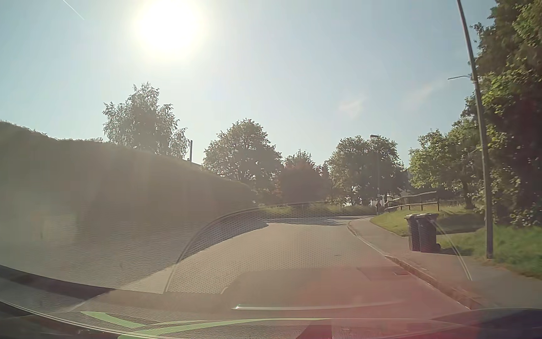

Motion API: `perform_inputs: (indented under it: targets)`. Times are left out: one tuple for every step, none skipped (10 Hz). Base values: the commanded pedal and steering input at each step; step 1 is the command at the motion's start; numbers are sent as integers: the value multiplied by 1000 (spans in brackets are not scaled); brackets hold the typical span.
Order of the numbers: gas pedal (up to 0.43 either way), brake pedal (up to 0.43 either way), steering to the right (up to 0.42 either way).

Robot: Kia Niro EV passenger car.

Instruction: Follow the waypoints while adhering to traffic rules and regulations

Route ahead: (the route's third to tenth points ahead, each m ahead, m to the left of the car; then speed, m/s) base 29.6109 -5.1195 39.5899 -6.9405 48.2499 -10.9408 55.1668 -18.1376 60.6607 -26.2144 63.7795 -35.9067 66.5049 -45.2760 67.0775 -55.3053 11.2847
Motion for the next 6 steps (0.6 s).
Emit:
perform_inputs:
  targets:
    - [157,0,20]
    - [157,0,21]
    - [138,0,22]
    - [110,0,23]
    - [67,0,24]
    - [59,0,25]
